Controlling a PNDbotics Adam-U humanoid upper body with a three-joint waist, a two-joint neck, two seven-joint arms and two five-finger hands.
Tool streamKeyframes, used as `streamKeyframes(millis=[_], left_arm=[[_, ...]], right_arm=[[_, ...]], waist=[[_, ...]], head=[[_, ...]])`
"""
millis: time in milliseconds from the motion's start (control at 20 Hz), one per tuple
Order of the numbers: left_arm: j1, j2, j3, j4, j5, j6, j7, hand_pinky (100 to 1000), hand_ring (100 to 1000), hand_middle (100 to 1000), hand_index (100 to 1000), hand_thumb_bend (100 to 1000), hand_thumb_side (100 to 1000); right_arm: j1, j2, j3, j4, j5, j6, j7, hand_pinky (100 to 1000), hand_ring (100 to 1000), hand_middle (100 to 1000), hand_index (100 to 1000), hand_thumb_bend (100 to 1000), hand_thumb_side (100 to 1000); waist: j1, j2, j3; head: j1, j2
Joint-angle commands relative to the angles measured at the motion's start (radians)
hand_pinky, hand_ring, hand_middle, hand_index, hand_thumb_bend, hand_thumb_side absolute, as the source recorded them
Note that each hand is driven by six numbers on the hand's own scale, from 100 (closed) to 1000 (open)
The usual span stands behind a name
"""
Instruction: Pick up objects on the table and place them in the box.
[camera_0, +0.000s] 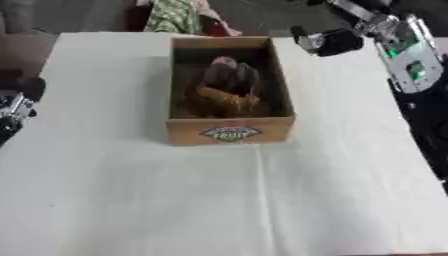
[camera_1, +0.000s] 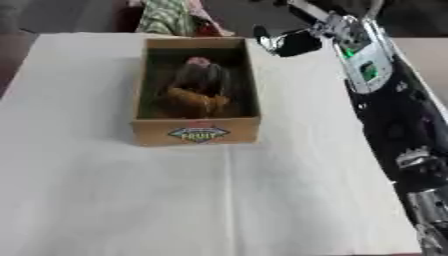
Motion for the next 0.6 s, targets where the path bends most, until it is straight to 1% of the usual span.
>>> streamKeyframes(millis=[50, 100, 250, 450, 500, 550, 600], left_arm=[[-0.003, 0.028, 0.011, -0.014, -0.009, -0.002, 0.003, 759, 412, 537, 720, 599, 446], [-0.003, 0.028, 0.01, -0.015, -0.01, -0.003, 0.0, 759, 410, 534, 719, 599, 446], [-0.009, 0.025, 0.002, -0.016, -0.013, -0.003, -0.011, 758, 403, 521, 706, 594, 442], [-0.031, 0.037, -0.026, -0.015, -0.042, -0.003, -0.037, 743, 376, 475, 603, 580, 401], [-0.037, 0.039, -0.034, -0.014, -0.057, -0.003, -0.043, 736, 366, 461, 557, 615, 371], [-0.046, 0.044, -0.043, -0.015, -0.076, -0.005, -0.048, 732, 362, 457, 540, 578, 372], [-0.056, 0.046, -0.053, -0.016, -0.108, -0.007, -0.053, 725, 352, 447, 508, 587, 358]], right_arm=[[0.028, -0.071, -0.019, -0.102, -0.06, 0.003, -0.055, 902, 978, 838, 893, 100, 126], [0.05, -0.082, -0.019, -0.129, -0.077, 0.009, -0.072, 900, 976, 833, 890, 100, 100], [0.116, -0.107, -0.017, -0.211, -0.127, 0.031, -0.122, 895, 972, 826, 886, 100, 100], [0.184, -0.126, 0.001, -0.315, -0.191, 0.078, -0.178, 892, 968, 815, 880, 100, 100], [0.197, -0.128, 0.005, -0.34, -0.208, 0.092, -0.183, 888, 965, 812, 878, 100, 100], [0.207, -0.128, 0.009, -0.363, -0.227, 0.106, -0.184, 887, 963, 810, 877, 100, 100], [0.216, -0.128, 0.011, -0.383, -0.254, 0.121, -0.181, 886, 961, 806, 874, 100, 100]], waist=[[0.002, -0.017, -0.006], [0.001, -0.016, -0.01], [0.001, -0.016, -0.018], [0.001, -0.018, -0.027], [0.001, -0.019, -0.028], [0.0, -0.019, -0.03], [-0.001, -0.02, -0.032]], head=[[0.011, -0.004], [0.013, -0.004], [0.019, -0.004], [0.028, -0.003], [0.028, -0.003], [0.027, -0.002], [0.029, -0.002]])
